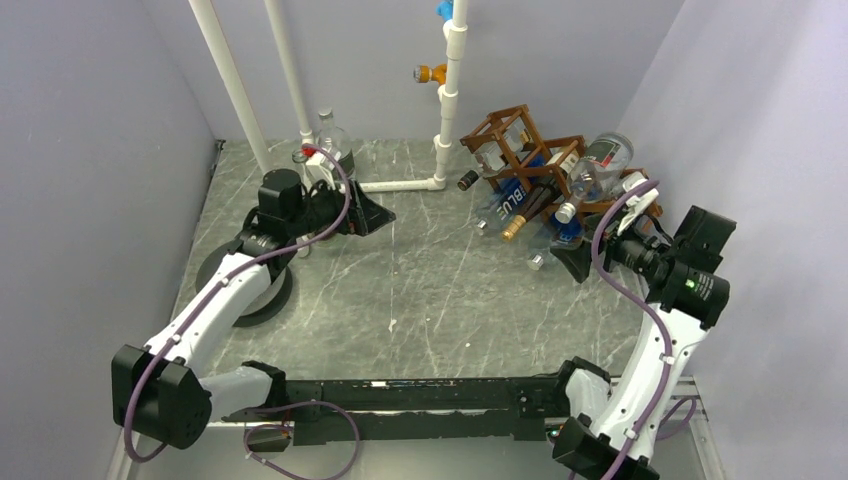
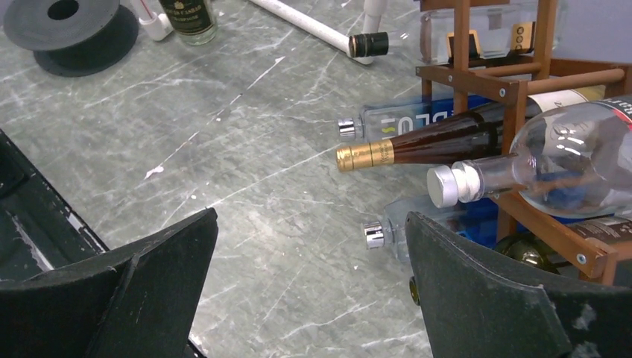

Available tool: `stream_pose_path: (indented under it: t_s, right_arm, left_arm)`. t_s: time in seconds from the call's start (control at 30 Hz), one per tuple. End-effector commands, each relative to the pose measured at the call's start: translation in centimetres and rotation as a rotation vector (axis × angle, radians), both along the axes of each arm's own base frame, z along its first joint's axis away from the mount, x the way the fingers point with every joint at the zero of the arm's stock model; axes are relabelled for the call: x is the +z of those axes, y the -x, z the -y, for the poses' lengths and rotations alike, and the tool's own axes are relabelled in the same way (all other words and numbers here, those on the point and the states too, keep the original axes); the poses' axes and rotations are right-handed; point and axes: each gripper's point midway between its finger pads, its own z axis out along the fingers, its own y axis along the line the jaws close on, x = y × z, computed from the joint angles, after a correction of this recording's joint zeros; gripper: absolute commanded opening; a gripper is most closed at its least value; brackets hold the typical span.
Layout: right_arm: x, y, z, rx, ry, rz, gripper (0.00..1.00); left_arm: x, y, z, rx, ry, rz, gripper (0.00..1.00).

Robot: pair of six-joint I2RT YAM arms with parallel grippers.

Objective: Take the wine bottle off the wine rack
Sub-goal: Pick up the wine bottle from the wine rack.

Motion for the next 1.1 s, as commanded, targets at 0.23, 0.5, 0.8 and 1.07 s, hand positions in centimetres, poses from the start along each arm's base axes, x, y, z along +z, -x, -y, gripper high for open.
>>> stream_pose_path:
  t_s: [0.23,0.5,0.8,1.07]
  right_arm:
    - [2.2,-0.5,0.4,-0.133,-0.115,0.034,1.00]
    - [4.2,-1.5,-0.6,-0.108,-0.370,-0.086,1.00]
    - [5.6,-2.5,-0.7,-0.059,-0.475,-0.166,1.00]
    - [6.5,-3.2,-0.2,-0.061,-0.497,-0.228,1.00]
  left_arm:
    - [-1.2,1.0,2.9,-0.217,0.101,-0.122,1.00]
    - [-2.2,3.1,4.3,-0.291,0.092,-0.158,0.99]
    - [-1.9,4.6,6.4,-0.308,0.019,-0.158,0.99]
    - [-1.9,3.7,6.7,-0.322,-0.070,-0.136,1.00]
